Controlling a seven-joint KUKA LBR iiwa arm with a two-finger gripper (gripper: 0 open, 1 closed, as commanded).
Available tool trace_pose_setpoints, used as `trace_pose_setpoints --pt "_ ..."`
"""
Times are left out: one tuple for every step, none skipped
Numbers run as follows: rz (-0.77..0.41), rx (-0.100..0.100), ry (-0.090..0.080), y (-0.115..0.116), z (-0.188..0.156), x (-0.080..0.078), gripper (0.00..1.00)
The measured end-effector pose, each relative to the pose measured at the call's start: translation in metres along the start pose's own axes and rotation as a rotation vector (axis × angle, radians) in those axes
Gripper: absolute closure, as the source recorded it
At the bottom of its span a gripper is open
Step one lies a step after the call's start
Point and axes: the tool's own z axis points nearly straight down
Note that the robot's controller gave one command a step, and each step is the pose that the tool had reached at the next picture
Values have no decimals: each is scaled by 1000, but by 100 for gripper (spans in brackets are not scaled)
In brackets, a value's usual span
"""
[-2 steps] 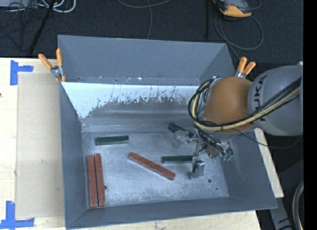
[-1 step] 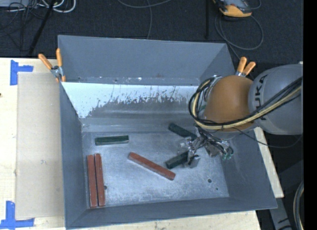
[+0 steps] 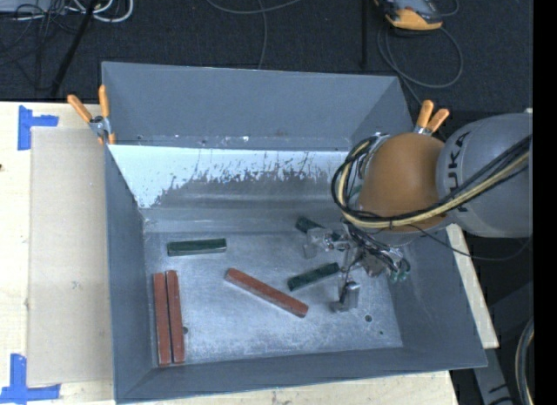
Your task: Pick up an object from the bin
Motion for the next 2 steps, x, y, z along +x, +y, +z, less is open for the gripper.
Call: trace_pose_setpoints --pt "-160 1 -3 17 -29 -7 0" --pt "-304 0 -1 13 1 -30 0"
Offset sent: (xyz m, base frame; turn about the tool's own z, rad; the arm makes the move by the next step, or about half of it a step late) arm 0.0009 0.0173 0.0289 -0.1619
